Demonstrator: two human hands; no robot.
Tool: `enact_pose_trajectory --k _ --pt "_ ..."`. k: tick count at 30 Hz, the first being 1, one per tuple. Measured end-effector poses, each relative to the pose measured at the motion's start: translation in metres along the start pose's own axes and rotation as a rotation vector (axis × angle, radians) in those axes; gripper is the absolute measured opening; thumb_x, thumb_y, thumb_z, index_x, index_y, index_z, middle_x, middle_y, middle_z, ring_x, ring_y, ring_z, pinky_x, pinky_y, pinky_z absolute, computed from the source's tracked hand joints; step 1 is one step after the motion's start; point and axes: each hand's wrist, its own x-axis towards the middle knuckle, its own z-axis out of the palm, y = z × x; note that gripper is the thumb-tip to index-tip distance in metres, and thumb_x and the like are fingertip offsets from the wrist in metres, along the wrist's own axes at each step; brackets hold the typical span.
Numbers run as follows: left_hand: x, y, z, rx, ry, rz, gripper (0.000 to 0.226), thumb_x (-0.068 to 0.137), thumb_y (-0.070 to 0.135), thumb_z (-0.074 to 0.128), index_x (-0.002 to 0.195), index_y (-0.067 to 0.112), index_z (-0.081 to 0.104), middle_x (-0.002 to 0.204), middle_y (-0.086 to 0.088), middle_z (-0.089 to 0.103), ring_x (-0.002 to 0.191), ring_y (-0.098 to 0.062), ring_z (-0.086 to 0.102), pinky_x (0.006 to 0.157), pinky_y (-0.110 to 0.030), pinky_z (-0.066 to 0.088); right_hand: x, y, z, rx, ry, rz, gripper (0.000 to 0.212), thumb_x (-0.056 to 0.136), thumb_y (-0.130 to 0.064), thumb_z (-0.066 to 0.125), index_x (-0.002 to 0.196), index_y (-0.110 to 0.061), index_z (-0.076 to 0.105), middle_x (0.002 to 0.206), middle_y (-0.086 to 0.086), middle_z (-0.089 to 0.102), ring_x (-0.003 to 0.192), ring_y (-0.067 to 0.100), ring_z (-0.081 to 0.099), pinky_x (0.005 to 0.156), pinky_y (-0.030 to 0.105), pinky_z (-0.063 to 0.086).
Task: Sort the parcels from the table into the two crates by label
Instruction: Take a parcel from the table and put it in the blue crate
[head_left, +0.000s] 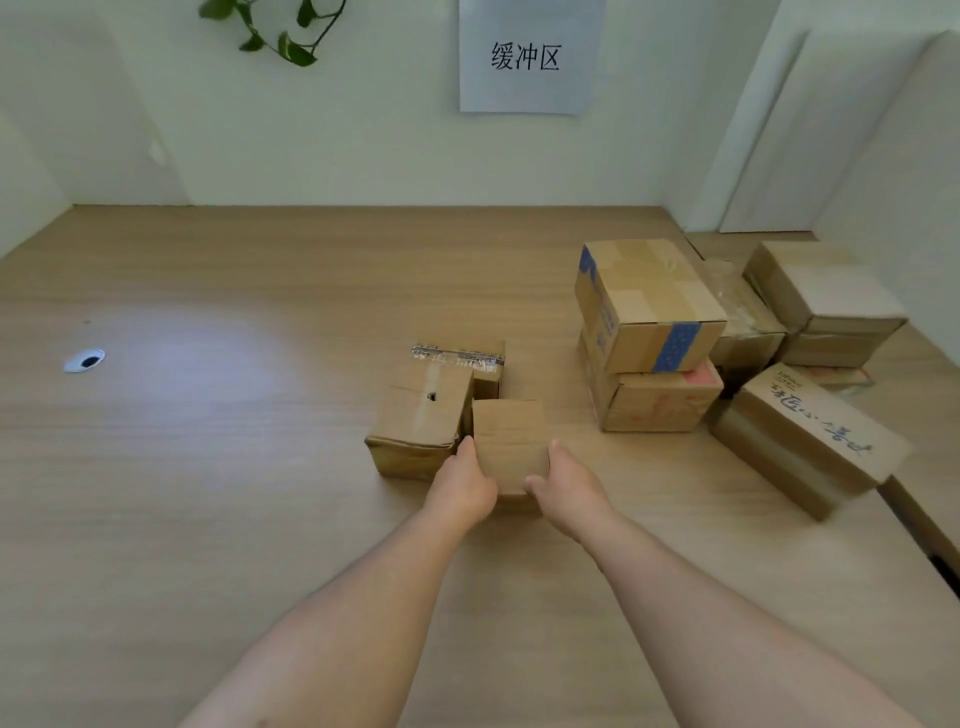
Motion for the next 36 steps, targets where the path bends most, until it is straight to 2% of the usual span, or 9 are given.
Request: enact_pose_trajectory --k 6,9,15,21,24,28,30,33,36 --pt "-0.036 -0.015 0.005 -0.06 -0.031 0.034 0.088 0.081 0.011 0.06 0.152 0.036 0.015 0.138 -0.007 0.043 0.122 -0.029 0.05 0.1 -0.045 0.049 -0.039 0.01 -0.002 0.067 -0.023 0.005 0.086 0.077 -0.017 0.07 0.147 -0.02 0.02 0.126 0.012 0.054 0.113 0.03 0.056 0.092 0.043 0.052" --pt "-0.065 -0.024 0.004 -0.127 -0.006 0.066 0.083 0.082 0.007 0.059 0.15 0.036 0.021 0.133 -0.007 0.046 0.119 -0.028 0.051 0.098 -0.045 0.05 -0.065 0.017 0.0 0.134 -0.04 -0.04 0.094 0.074 -0.018 0.075 0.148 -0.025 0.016 0.127 0.01 0.054 0.115 0.029 0.054 0.091 0.035 0.048" --pt "-0.143 -0.045 -0.001 -0.338 0.022 0.079 0.057 0.095 0.034 0.057 0.144 0.021 0.03 0.135 -0.005 0.051 0.119 -0.022 0.051 0.092 -0.032 0.045 -0.122 0.031 0.018 0.415 -0.12 -0.111 0.062 0.081 -0.037 0.071 0.135 -0.017 0.047 0.127 0.004 0.059 0.113 0.022 0.055 0.09 0.032 0.045" --pt "-0.2 -0.087 -0.007 -0.491 0.11 -0.073 0.064 0.09 0.072 0.035 0.119 0.016 0.042 0.118 -0.008 0.055 0.108 -0.025 0.056 0.094 -0.047 0.052 -0.178 0.026 0.04 0.366 -0.093 -0.124 0.07 0.091 -0.065 0.04 0.125 -0.006 0.055 0.116 0.009 0.059 0.102 0.027 0.056 0.084 0.034 0.044" --pt "-0.225 -0.111 -0.018 -0.507 0.239 -0.127 0.055 0.095 0.063 0.035 0.117 0.013 0.043 0.116 -0.01 0.055 0.105 -0.026 0.057 0.093 -0.047 0.052 -0.198 0.011 0.058 0.329 -0.053 -0.198 0.06 0.095 -0.06 0.034 0.103 -0.007 0.062 0.093 0.007 0.061 0.084 0.027 0.055 0.077 0.036 0.046" --pt "-0.253 -0.146 -0.039 -0.545 0.307 -0.174 0.046 0.097 0.045 0.045 0.13 0.014 0.036 0.126 -0.012 0.052 0.11 -0.028 0.054 0.096 -0.046 0.051 -0.221 -0.012 0.084 0.325 -0.091 -0.269 0.033 0.094 -0.039 0.047 0.08 -0.011 0.055 0.082 0.006 0.06 0.093 0.035 0.062 0.087 0.048 0.052" --pt "-0.265 -0.165 -0.05 -0.56 0.298 -0.193 0.063 0.096 0.041 0.048 0.149 0.023 0.019 0.138 -0.013 0.045 0.117 -0.03 0.051 0.1 -0.048 0.048 -0.234 -0.024 0.095 0.32 -0.139 -0.288 0.022 0.091 -0.031 0.051 0.102 -0.014 0.058 0.099 0.008 0.064 0.096 0.033 0.062 0.088 0.046 0.052" --pt "-0.281 -0.191 -0.066 -0.541 0.269 -0.171 0.082 0.097 0.025 0.05 0.152 0.04 -0.009 0.153 -0.009 0.031 0.119 -0.031 0.052 0.1 -0.048 0.049 -0.251 -0.043 0.109 0.264 -0.252 -0.324 0.064 0.091 -0.02 0.051 0.149 -0.026 0.024 0.112 0.01 0.059 0.089 0.026 0.06 0.075 0.038 0.052" --pt "-0.297 -0.218 -0.082 -0.487 0.249 -0.142 0.091 0.097 0.012 0.049 0.149 0.046 -0.017 0.156 -0.009 0.027 0.095 -0.019 0.059 0.085 -0.035 0.056 -0.264 -0.067 0.125 0.11 -0.339 -0.415 0.085 0.091 -0.012 0.053 0.152 -0.039 0.0 0.099 0.011 0.061 0.082 0.025 0.062 0.074 0.04 0.055"
